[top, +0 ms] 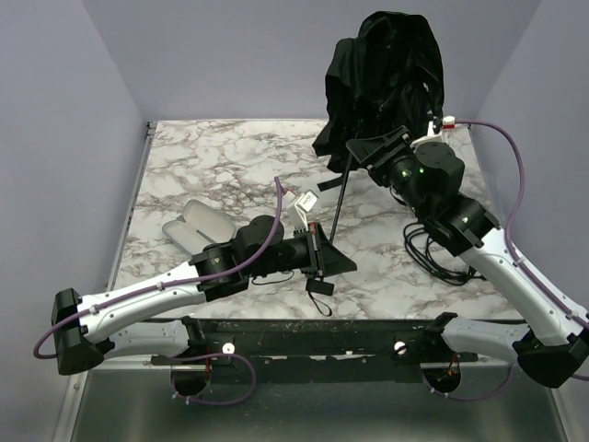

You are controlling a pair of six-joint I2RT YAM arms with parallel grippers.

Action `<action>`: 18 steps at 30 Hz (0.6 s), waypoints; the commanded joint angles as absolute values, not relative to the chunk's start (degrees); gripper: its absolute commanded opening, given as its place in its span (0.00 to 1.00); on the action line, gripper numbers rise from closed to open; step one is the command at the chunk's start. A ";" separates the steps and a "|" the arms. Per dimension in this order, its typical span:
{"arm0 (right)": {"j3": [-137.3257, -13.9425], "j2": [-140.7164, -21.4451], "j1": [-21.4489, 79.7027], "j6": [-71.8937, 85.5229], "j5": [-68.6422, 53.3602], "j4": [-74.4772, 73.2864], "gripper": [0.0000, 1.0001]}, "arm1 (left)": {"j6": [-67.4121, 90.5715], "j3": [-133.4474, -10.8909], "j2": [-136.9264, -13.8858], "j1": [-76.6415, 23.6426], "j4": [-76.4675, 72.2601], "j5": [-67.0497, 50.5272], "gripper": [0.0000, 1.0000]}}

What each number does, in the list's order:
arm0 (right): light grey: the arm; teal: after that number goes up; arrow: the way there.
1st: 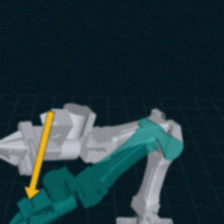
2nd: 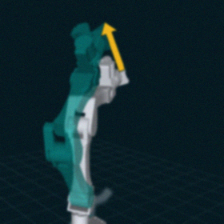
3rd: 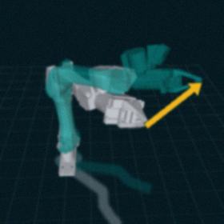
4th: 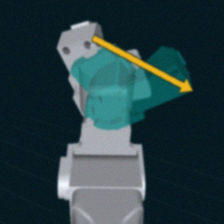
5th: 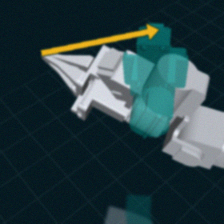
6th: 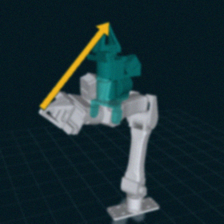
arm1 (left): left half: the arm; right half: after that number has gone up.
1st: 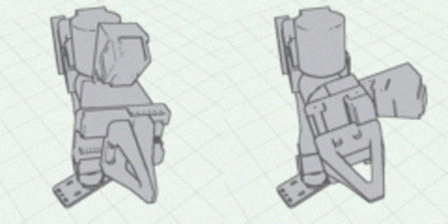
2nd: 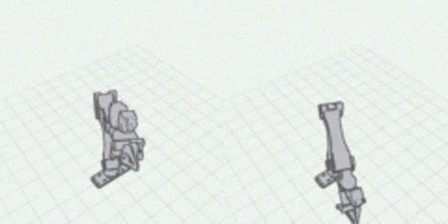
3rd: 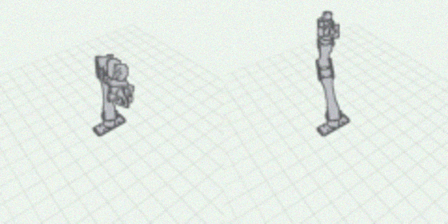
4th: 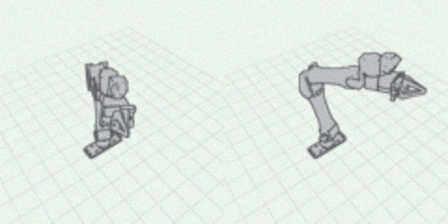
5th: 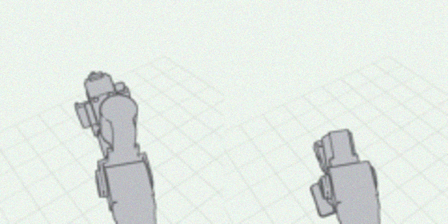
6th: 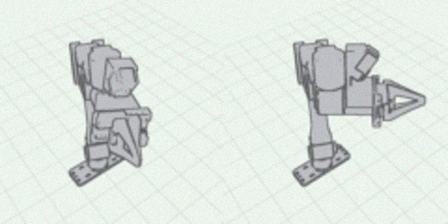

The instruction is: Open the umbrella

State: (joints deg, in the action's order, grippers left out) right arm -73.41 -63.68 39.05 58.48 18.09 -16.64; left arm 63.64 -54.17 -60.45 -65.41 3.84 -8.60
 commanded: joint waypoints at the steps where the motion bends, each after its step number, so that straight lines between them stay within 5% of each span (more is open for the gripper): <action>1: -77.17 -65.48 38.87 58.58 24.81 -16.08 0.47 | 60.60 -53.97 -58.55 -66.21 -3.98 -9.01 0.00; 8: -80.31 -68.91 38.02 59.05 26.93 -18.40 0.37 | 59.60 -54.13 -58.07 -67.34 -3.76 -8.40 0.00; 18: -82.87 -70.49 37.70 57.99 28.80 -23.98 0.36 | 57.71 -54.70 -56.46 -68.35 -1.75 -6.27 0.00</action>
State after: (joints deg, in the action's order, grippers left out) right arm -80.71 -69.84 38.13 58.67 24.91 -18.85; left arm 63.37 -53.56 -59.99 -67.88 3.38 -8.38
